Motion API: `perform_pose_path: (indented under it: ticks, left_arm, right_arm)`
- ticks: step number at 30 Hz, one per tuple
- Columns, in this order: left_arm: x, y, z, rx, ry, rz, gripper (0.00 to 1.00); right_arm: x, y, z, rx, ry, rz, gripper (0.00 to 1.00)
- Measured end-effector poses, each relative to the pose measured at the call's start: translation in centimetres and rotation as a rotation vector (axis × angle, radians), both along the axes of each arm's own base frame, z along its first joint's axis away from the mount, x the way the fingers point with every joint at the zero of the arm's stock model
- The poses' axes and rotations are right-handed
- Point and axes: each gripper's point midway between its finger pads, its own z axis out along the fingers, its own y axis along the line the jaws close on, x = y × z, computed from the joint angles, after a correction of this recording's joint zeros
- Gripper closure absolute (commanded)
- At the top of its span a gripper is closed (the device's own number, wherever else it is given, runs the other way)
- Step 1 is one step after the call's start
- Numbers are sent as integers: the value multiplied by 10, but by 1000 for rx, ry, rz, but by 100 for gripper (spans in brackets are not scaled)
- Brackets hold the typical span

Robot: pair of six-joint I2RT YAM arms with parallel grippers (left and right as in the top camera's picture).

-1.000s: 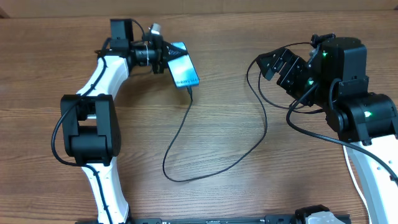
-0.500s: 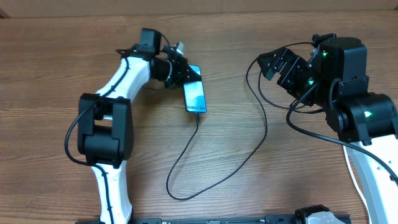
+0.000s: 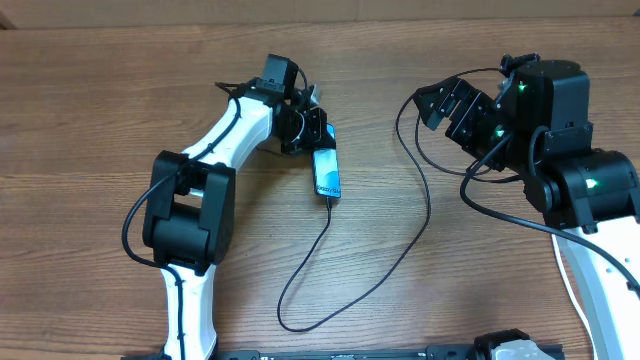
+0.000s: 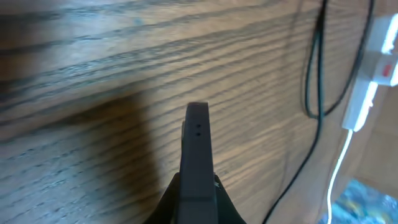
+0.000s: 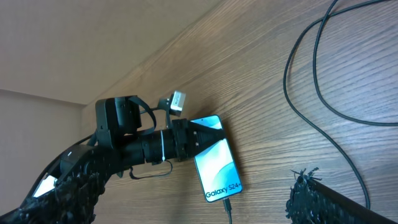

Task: Plug charger to phone and switch on socket
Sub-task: 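Lower the phone with the left gripper toward the table center, then lay the phone flat on the table with the left gripper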

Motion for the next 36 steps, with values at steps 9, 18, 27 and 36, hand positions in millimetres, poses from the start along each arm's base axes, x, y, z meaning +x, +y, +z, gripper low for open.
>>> perform_pose_path:
  ticks: [9, 18, 27, 36]
  left_arm:
    - [-4, 7, -6, 43, 57, 56, 96]
    - [-7, 4, -6, 48, 61, 49, 96]
    - [-16, -12, -7, 52, 58, 12, 96]
    - [-17, -13, -10, 79, 55, 13, 96]
  right_arm:
    - [0, 0, 0, -1, 0, 0, 0]
    - [0, 0, 0, 0, 1, 0, 0]
    - [5, 1, -11, -7, 33, 0, 0]
    - [8, 2, -20, -12, 64, 0, 0]
